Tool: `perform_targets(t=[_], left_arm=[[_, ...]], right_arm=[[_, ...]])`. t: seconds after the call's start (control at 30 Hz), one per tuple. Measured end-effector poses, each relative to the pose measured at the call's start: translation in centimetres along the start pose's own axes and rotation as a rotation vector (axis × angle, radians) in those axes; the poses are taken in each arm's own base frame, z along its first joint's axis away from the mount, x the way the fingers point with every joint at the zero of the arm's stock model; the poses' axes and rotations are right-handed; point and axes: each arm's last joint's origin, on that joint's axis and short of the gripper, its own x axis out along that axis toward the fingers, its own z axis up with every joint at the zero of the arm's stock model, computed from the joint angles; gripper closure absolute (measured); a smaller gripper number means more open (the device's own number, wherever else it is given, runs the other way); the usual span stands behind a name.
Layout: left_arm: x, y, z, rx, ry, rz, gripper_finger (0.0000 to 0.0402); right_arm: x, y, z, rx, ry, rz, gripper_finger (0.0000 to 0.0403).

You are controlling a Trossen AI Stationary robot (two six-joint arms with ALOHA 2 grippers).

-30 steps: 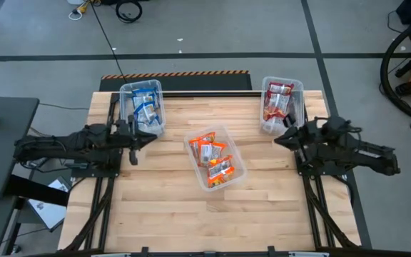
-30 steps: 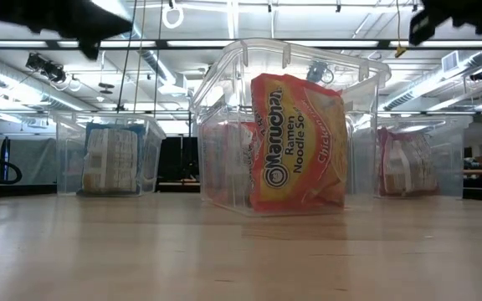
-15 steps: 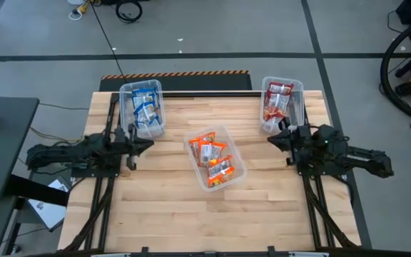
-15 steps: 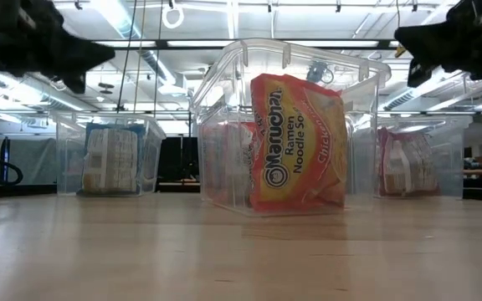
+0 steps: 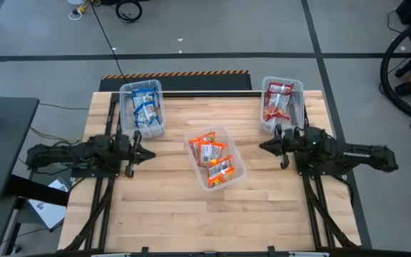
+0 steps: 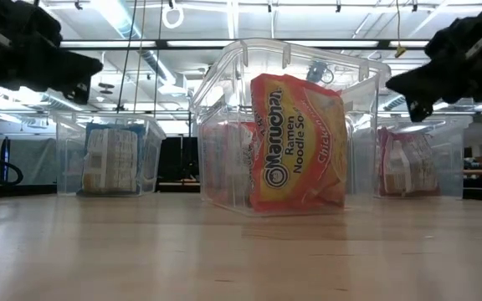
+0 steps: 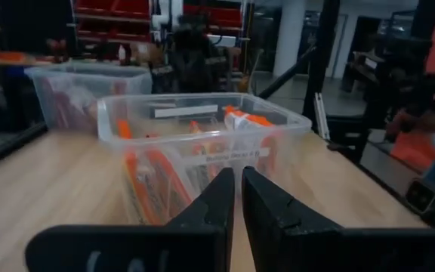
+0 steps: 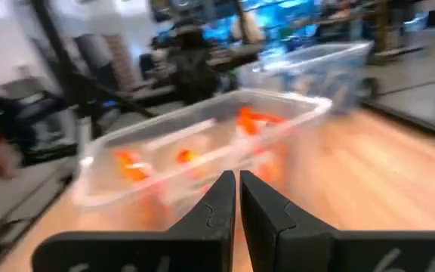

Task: Sort Maruchan noodles
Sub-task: Return to Home Position

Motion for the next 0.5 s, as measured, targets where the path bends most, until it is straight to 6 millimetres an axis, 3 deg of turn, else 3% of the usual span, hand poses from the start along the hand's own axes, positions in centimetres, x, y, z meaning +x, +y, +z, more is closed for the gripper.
perform_targets(t=[0.17, 0.5], left_arm=[[0.23, 0.09, -0.23, -0.084, 0.027, 0.020, 0.0367], [0.25, 0.09, -0.10, -0.085, 0.013, 0.024, 0.0367]], right_arm=[[0.44, 0.05, -0.82, -0.089, 0.083, -0.040, 0.0375], [0.56, 0.04, -1.01, -0.101, 0.107, -0.031, 0.0378]])
